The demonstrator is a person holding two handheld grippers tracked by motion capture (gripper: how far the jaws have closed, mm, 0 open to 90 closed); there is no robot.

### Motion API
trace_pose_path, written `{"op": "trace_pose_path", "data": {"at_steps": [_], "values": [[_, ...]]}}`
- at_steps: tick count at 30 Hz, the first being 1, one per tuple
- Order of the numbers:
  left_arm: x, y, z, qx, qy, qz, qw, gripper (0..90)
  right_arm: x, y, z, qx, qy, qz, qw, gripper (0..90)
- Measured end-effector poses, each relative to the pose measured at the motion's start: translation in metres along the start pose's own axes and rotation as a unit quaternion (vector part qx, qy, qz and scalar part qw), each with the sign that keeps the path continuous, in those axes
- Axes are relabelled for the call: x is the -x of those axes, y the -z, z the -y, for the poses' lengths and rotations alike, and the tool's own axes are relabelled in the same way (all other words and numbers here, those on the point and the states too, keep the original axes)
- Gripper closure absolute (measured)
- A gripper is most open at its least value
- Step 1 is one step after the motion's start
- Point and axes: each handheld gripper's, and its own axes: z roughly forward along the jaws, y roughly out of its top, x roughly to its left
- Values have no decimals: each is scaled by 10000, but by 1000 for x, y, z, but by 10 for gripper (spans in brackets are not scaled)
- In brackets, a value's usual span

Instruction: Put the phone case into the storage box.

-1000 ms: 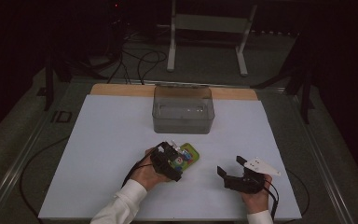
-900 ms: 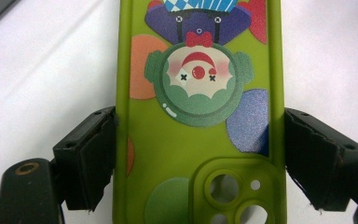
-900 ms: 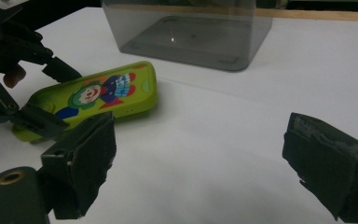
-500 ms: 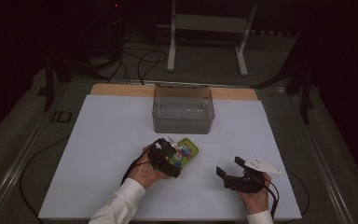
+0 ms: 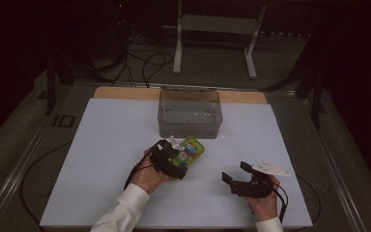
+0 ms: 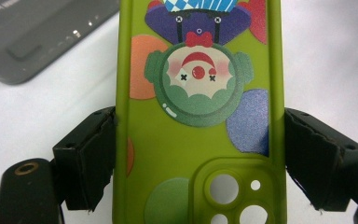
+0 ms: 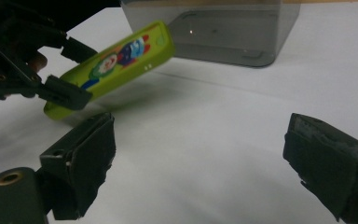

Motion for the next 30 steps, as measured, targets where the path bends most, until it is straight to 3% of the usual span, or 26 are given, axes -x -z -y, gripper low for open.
{"op": "trace_pose_path", "data": {"at_steps": [3, 9, 24, 30], "values": [[-3, 5, -1, 130, 82, -32, 9999, 164, -1, 0, -2, -56, 161, 88, 9998, 93], [-5, 13, -2, 461, 220, -23, 9987, 164, -4, -1, -8, -63, 164, 153, 9997, 92], [-10, 25, -5, 854, 436, -90, 9953, 164, -12, -6, -27, -50, 335, 116, 9994, 93], [-11, 28, -7, 961, 520, -99, 9940, 164, -15, -11, -36, -80, 267, 50, 9996, 95]]}}
